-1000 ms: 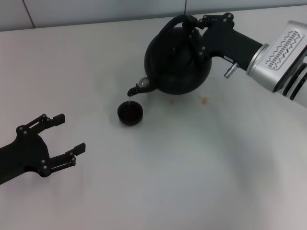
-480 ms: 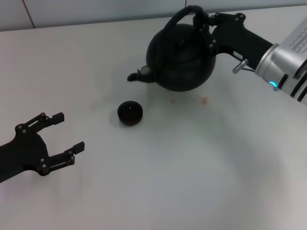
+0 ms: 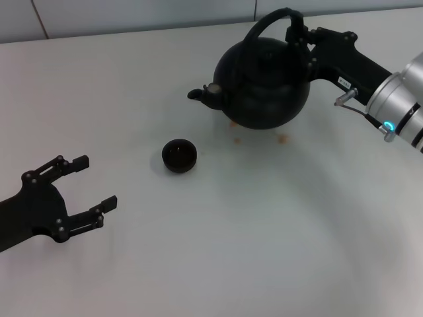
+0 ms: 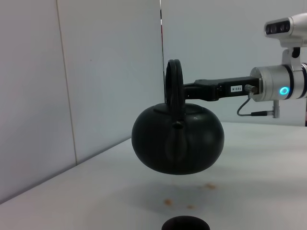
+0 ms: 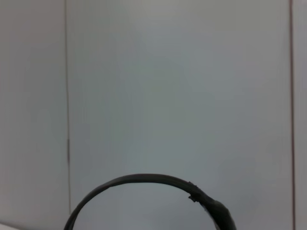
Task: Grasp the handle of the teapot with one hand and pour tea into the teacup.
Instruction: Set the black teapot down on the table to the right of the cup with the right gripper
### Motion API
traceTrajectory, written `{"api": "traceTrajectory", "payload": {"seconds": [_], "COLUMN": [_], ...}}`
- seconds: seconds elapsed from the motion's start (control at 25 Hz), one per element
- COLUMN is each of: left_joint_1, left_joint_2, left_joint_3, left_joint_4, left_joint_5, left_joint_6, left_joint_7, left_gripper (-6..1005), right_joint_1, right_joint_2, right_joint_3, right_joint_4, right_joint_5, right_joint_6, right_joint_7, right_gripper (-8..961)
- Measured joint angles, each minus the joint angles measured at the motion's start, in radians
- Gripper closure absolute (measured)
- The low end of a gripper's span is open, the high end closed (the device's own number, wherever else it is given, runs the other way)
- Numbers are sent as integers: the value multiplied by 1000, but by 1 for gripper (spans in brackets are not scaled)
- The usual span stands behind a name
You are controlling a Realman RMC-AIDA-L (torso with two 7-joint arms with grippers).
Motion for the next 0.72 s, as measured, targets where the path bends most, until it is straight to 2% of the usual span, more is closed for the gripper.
{"api": "traceTrajectory", "payload": {"seconds": [0.72], "left_joint_1": [0], "left_joint_2": [0], "left_joint_3": [3], "left_joint_4": [4], "left_joint_5": [0], "left_joint_6": [0], "left_joint_7": [1], "left_gripper": [145], "right_joint_1": [-23], "right_joint_2": [-2], "right_joint_3": [-8], "right_joint_4": [58], "right_joint_5": [8], "right_joint_6": [28], "right_joint_7": [2], "right_gripper": [861]}}
